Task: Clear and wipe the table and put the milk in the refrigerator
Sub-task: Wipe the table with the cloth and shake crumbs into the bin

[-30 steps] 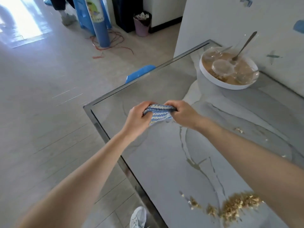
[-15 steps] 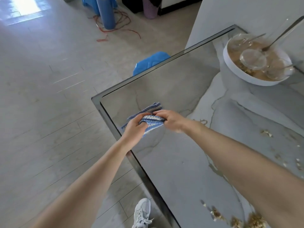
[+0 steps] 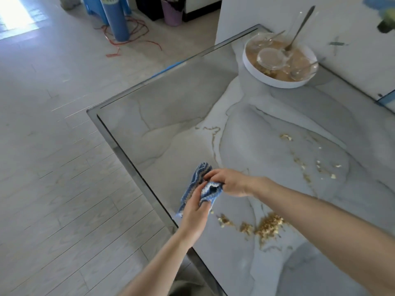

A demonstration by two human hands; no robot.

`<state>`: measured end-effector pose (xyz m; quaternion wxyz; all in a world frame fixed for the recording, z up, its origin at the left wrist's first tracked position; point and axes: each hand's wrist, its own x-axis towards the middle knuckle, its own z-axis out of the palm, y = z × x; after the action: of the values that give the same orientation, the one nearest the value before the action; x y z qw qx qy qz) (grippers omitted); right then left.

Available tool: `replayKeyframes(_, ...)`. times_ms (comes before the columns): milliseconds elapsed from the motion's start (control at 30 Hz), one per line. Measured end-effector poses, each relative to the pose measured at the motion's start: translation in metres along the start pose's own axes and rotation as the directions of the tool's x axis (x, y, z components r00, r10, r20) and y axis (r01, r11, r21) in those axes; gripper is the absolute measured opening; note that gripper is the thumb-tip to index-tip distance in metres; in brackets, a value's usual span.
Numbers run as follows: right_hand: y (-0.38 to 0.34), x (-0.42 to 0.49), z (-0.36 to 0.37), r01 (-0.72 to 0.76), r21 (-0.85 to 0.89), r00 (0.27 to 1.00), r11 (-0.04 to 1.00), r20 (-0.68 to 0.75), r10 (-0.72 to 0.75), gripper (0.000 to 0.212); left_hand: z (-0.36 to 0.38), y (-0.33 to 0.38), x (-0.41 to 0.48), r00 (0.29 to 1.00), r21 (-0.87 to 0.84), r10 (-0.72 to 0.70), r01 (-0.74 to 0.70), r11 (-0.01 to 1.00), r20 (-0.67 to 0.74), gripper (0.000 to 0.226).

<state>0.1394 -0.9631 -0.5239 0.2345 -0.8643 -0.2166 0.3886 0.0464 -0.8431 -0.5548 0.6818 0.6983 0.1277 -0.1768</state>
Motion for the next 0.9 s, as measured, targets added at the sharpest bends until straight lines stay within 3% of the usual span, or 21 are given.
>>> replayKeyframes(200, 0.054, -0.088, 0.027, -0.084, 0.017, 0.996, 0.996, -0.038, 0.084, 0.041, 0.085, -0.015, -0.044, 0.999, 0.03, -0.024, 0.023, 0.999, 0.034, 0.047)
replayKeyframes(400, 0.091, -0.143, 0.035, -0.172, 0.047, 0.984, 0.984, -0.044, 0.174, 0.044, 0.143, -0.011, -0.069, 0.995, -0.066, -0.043, 0.048, 0.997, 0.087, 0.037)
replayKeyframes(533, 0.109, -0.167, 0.021, -0.217, 0.154, 0.959, 0.964, -0.15, 0.24, 0.048, 0.16, 0.009, -0.067, 0.991, -0.076, -0.069, 0.077, 0.994, 0.114, 0.033)
replayKeyframes(633, 0.114, -0.18, -0.008, -0.204, 0.255, 0.925, 0.945, -0.267, 0.272, 0.039, 0.163, 0.043, -0.045, 0.997, 0.038, 0.037, -0.04, 0.998, 0.073, 0.026)
replayKeyframes(800, 0.122, -0.181, -0.066, -0.125, 0.389, 0.854, 0.913, -0.426, 0.298, 0.021, 0.161, 0.113, 0.014, 0.943, 0.274, 0.243, -0.301, 0.914, 0.227, 0.022)
replayKeyframes(900, 0.127, -0.169, -0.097, -0.087, 0.466, 0.83, 0.88, -0.455, 0.323, 0.032, 0.155, 0.144, 0.053, 0.915, 0.361, 0.271, -0.371, 0.856, 0.298, 0.021)
